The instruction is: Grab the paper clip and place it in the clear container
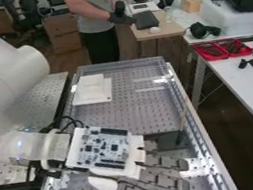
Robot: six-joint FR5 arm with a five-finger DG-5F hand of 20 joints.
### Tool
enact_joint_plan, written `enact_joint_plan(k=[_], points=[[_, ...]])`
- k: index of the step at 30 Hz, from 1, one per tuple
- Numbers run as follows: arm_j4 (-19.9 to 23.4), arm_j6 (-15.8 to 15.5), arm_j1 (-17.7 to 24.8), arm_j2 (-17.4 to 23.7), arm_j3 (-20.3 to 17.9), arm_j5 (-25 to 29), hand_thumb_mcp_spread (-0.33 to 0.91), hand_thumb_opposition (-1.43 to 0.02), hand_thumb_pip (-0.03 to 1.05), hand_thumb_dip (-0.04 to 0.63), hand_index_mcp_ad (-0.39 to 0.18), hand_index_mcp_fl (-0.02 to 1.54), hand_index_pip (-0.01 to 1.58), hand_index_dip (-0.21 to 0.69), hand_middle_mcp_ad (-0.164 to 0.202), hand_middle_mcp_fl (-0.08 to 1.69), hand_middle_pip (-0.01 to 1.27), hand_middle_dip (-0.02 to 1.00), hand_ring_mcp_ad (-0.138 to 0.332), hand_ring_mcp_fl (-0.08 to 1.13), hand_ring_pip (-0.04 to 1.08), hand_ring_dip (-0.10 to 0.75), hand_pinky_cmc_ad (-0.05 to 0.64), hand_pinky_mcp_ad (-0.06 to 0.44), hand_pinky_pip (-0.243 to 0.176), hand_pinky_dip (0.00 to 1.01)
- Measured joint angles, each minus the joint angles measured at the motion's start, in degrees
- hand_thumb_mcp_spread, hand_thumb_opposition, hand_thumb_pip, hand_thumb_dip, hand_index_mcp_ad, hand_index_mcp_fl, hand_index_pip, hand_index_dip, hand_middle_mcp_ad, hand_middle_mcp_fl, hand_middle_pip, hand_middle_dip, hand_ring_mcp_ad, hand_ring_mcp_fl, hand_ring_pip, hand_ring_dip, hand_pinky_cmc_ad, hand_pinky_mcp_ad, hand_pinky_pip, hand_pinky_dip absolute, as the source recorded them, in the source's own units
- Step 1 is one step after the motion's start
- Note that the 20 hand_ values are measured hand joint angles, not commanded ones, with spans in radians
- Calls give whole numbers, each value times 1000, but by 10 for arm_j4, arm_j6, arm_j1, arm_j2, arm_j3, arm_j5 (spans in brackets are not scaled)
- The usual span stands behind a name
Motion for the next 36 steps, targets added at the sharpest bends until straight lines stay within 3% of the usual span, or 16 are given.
enact_joint_plan(k=[13, 27, 36], points=[[-22, -24, -5, -28, 24, -26, 461, -785, 536, 204, -138, 188, 1428, 209, -2, 89, 138, 157, 103, 0, 84, 44, 302, 194, -75, 194], [-35, -49, -9, -42, 43, -49, 471, -791, 525, 204, -154, 188, 1363, 211, -2, 89, 138, 159, 103, 0, 82, 44, 302, 178, -75, 194], [-40, -62, -12, -47, 53, -58, 497, -817, 548, 265, -155, 185, 1299, 169, -2, 103, 136, 166, 101, 3, 84, 44, 305, 178, -61, 195]])
